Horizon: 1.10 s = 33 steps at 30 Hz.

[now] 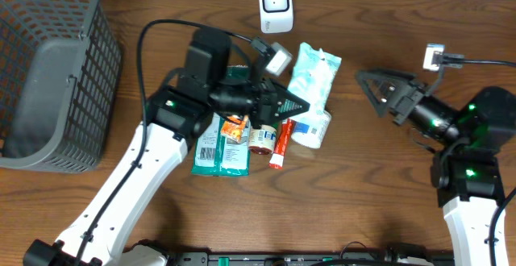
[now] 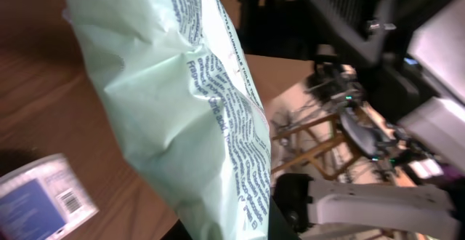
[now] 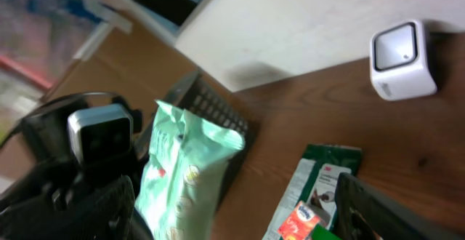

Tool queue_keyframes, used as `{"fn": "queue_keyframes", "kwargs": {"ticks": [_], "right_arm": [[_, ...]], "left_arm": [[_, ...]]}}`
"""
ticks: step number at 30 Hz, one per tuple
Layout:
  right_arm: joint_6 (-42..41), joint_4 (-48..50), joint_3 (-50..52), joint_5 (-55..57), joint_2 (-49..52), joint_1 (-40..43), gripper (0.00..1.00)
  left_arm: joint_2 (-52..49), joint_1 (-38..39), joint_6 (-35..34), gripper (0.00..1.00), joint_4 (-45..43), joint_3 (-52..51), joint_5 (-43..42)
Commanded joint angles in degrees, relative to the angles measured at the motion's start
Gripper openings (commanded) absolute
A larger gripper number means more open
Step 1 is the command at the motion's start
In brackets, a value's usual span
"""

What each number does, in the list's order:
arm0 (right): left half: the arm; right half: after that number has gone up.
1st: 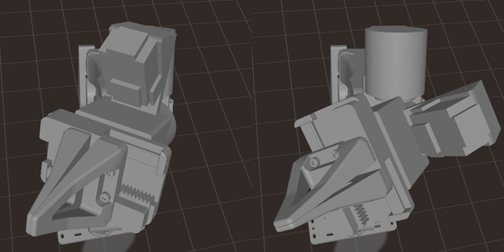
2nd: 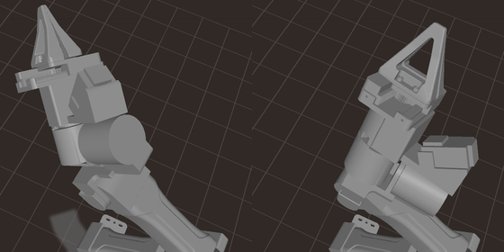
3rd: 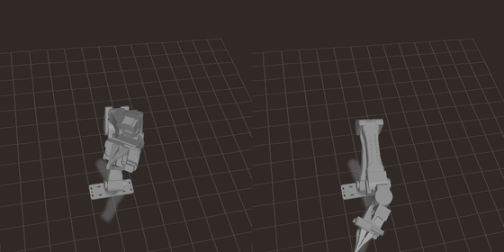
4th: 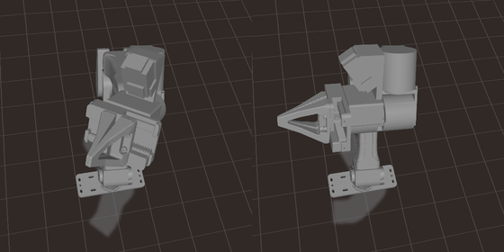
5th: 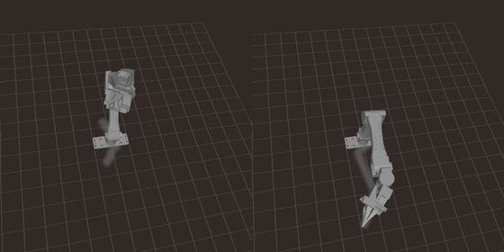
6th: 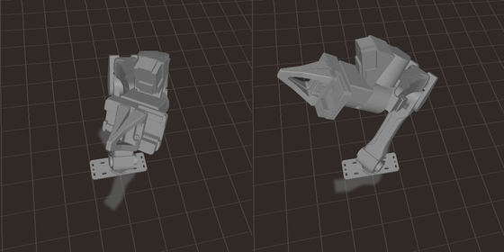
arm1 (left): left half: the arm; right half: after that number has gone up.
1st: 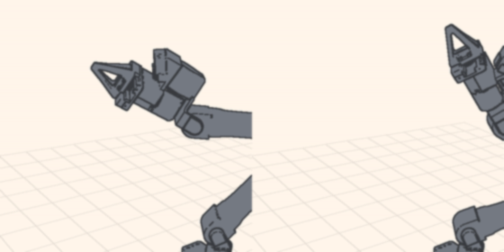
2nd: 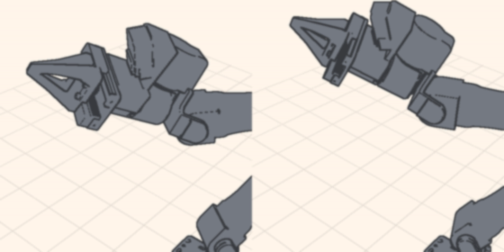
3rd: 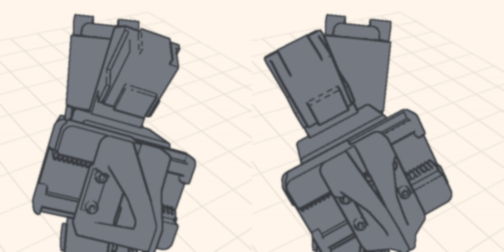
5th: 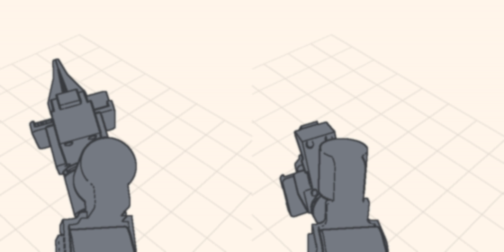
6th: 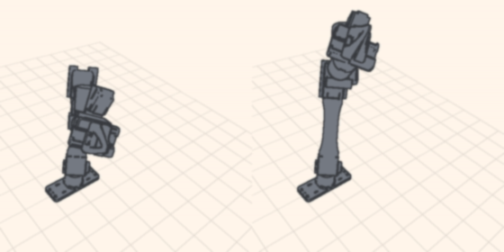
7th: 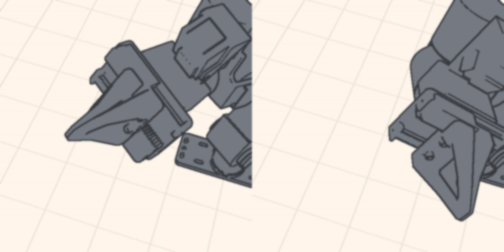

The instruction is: Scan the item barcode

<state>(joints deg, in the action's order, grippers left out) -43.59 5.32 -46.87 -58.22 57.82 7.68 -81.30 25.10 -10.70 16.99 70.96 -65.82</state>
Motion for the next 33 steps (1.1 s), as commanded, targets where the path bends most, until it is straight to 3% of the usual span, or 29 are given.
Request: {"fn": "queue_keyframes", "kwargs": {"ticks": [1,10,18,22,33], "right_arm": [[1.0,3.1,-0.8,-14.3,2.2,2.1,0.85],[-4.2,15.5,-0.8,-24.2,9.6,-2.3,0.84],[-19.0,37.6,-0.8,-23.8,10.6,-8.4,0.78],[-20.2,38.8,-0.8,-22.0,10.8,-9.3,0.73],[-15.3,38.8,-0.8,-21.4,15.8,-10.4,0.80]], "left_arm": [[0.0,-1.3,-0.2,0.08,-1.3,0.4,-10.8],[0.0,-1.3,-0.1,0.07,-3.3,0.4,-13.0],[0.0,-1.3,-0.1,0.07,-3.4,0.4,-13.0],[0.0,-1.3,-0.1,0.07,-3.4,0.4,-13.0],[0.0,-1.3,-0.1,0.08,-3.4,0.4,-13.1]]}}
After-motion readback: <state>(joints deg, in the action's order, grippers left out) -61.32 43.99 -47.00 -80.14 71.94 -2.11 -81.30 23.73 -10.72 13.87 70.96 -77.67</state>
